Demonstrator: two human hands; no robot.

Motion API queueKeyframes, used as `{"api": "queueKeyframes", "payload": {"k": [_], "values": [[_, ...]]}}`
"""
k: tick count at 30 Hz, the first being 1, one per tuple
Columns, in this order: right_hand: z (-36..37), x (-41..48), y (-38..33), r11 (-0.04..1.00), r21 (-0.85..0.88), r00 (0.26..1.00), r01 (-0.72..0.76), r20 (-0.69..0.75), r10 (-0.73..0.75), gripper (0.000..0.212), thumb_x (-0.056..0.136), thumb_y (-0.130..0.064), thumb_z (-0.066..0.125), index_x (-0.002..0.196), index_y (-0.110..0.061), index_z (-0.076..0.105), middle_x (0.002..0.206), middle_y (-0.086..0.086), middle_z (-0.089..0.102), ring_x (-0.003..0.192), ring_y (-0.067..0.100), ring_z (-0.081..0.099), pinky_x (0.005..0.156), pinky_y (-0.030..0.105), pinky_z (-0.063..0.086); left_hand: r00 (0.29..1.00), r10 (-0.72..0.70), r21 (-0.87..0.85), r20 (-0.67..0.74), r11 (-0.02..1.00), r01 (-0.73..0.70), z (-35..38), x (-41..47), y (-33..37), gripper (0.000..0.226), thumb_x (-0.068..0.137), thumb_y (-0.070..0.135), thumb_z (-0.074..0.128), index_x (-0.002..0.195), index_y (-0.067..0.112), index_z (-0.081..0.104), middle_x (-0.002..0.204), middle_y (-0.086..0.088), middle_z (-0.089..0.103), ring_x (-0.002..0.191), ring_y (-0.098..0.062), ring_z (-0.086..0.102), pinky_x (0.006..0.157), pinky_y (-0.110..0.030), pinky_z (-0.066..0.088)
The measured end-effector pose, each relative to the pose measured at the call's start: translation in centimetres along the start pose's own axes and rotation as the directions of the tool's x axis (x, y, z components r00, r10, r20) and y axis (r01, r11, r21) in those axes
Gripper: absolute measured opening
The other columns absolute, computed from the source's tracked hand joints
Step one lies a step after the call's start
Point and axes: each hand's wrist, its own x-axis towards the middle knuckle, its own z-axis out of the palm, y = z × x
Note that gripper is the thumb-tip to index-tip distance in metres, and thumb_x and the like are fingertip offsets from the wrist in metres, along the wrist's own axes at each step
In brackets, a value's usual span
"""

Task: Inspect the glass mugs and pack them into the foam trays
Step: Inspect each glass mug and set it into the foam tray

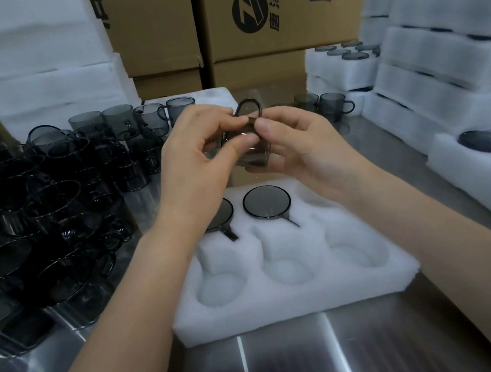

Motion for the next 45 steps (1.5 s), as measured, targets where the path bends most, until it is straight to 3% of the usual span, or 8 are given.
{"api": "queueKeyframes", "payload": {"k": [7, 12, 17, 22, 27, 31, 40, 45], "values": [[-0.7, 0.2, -0.8, 0.996, -0.07, 0.995, 0.061, -0.078, -0.066, 0.024, 0.097, -0.005, 0.054, 0.119, -0.007, 0.065, 0.109, 0.014, 0.069, 0.1, 0.024, 0.068, 0.079, 0.036, 0.057, 1.0, 0.017, 0.042, -0.025, 0.999, -0.016, -0.2, -0.3, 0.3, 0.023, 0.098, 0.012, 0.052, 0.114, 0.019, 0.067, 0.107, 0.001, 0.068, 0.104, -0.014, 0.064, 0.095, -0.037, 0.05], [-2.7, -0.5, -2.3, 0.958, -0.288, 1.0, 0.008, 0.009, -0.006, 0.025, 0.1, -0.027, 0.053, 0.122, -0.033, 0.063, 0.109, 0.002, 0.071, 0.083, 0.026, 0.071, 0.059, 0.034, 0.057, 0.983, -0.181, 0.153, -0.022, 0.971, 0.182, -0.6, 0.0, -0.4, 0.021, 0.098, 0.019, 0.053, 0.104, 0.016, 0.073, 0.094, -0.001, 0.072, 0.091, -0.02, 0.065, 0.088, -0.04, 0.051], [-4.2, -1.1, -3.7, 0.989, -0.128, 0.969, -0.07, 0.226, 0.098, 0.025, 0.091, -0.011, 0.055, 0.103, -0.027, 0.07, 0.109, 0.003, 0.066, 0.098, 0.025, 0.068, 0.068, 0.039, 0.058, 0.891, -0.427, 0.374, 0.155, 0.86, 0.347, -0.5, 0.0, -1.6, 0.014, 0.094, 0.031, 0.057, 0.09, 0.033, 0.07, 0.086, 0.011, 0.069, 0.087, -0.016, 0.062, 0.086, -0.035, 0.051], [-4.1, -1.4, -3.0, 0.966, -0.253, 0.989, -0.048, 0.124, 0.082, 0.019, 0.088, -0.034, 0.067, 0.074, -0.022, 0.073, 0.1, 0.013, 0.066, 0.086, 0.032, 0.066, 0.065, 0.039, 0.059, 0.829, -0.506, 0.494, 0.24, 0.798, 0.344, -0.4, 0.0, -2.1, 0.012, 0.093, 0.038, 0.058, 0.083, 0.038, 0.064, 0.093, 0.01, 0.067, 0.096, -0.018, 0.061, 0.092, -0.041, 0.05], [-4.7, -2.2, -4.5, 0.835, -0.547, 0.975, 0.063, 0.212, 0.065, 0.054, 0.078, -0.004, 0.072, 0.125, -0.028, 0.061, 0.115, 0.001, 0.07, 0.102, 0.02, 0.068, 0.082, 0.042, 0.06, 0.822, -0.52, 0.537, 0.231, 0.773, 0.339, -0.4, 0.1, -2.4, 0.018, 0.092, 0.038, 0.059, 0.074, 0.038, 0.06, 0.081, 0.014, 0.061, 0.092, -0.019, 0.06, 0.09, -0.042, 0.051], [-4.9, -2.9, -6.1, 0.722, -0.684, 0.937, 0.101, 0.308, 0.161, 0.039, 0.074, -0.005, 0.079, 0.101, -0.032, 0.073, 0.117, -0.002, 0.069, 0.11, 0.017, 0.065, 0.094, 0.028, 0.053, 0.821, -0.524, 0.537, 0.224, 0.77, 0.345, -0.6, 0.1, -2.7, 0.018, 0.09, 0.041, 0.061, 0.072, 0.039, 0.061, 0.081, 0.014, 0.061, 0.088, -0.018, 0.059, 0.087, -0.041, 0.052], [-3.8, -3.2, -5.9, 0.551, -0.834, 0.892, 0.025, 0.268, 0.365, 0.033, 0.07, -0.013, 0.072, 0.093, -0.036, 0.071, 0.108, -0.001, 0.064, 0.097, 0.04, 0.061, 0.084, 0.056, 0.051, 0.824, -0.513, 0.546, 0.239, 0.773, 0.323, -0.5, 0.1, -3.0, 0.014, 0.09, 0.041, 0.061, 0.078, 0.036, 0.064, 0.077, 0.012, 0.059, 0.083, -0.018, 0.059, 0.083, -0.043, 0.053], [-3.3, -3.1, -4.9, 0.412, -0.911, 0.837, -0.029, 0.204, 0.508, 0.035, 0.087, -0.004, 0.06, 0.106, -0.033, 0.058, 0.117, -0.002, 0.044, 0.101, 0.023, 0.055, 0.071, 0.029, 0.052, 0.828, -0.5, 0.563, 0.254, 0.773, 0.294, -0.5, 0.1, -3.2, 0.013, 0.092, 0.041, 0.058, 0.082, 0.036, 0.064, 0.077, 0.017, 0.057, 0.082, -0.015, 0.059, 0.083, -0.042, 0.053]]}}
